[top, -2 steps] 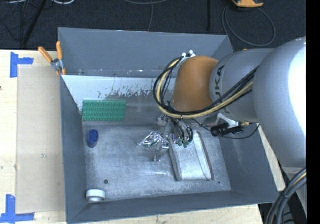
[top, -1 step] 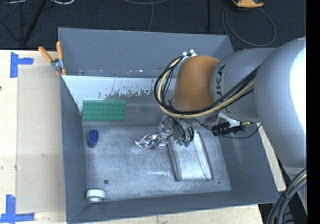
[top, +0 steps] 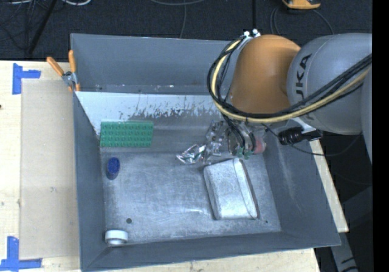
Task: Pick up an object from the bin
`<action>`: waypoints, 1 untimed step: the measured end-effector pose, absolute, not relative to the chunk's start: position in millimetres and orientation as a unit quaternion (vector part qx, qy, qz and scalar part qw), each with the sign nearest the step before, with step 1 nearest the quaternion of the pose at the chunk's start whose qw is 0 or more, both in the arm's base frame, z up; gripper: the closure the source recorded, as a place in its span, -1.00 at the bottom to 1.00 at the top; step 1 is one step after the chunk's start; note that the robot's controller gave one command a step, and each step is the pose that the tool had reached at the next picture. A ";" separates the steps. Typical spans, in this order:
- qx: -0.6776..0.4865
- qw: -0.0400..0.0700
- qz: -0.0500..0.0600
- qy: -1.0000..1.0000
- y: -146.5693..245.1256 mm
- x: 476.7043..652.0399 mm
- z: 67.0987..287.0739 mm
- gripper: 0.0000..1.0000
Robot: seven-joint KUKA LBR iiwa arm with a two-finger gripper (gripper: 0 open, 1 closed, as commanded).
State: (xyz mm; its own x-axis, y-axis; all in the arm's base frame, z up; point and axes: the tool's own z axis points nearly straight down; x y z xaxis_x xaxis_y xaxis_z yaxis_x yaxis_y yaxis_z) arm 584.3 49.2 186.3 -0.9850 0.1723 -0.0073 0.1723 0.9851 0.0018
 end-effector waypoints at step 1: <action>0.091 0.004 0.001 0.996 54.2 588.6 270.4 1.00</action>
Offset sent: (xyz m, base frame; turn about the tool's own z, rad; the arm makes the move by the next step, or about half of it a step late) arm 0.0024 0.0053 0.0795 0.0103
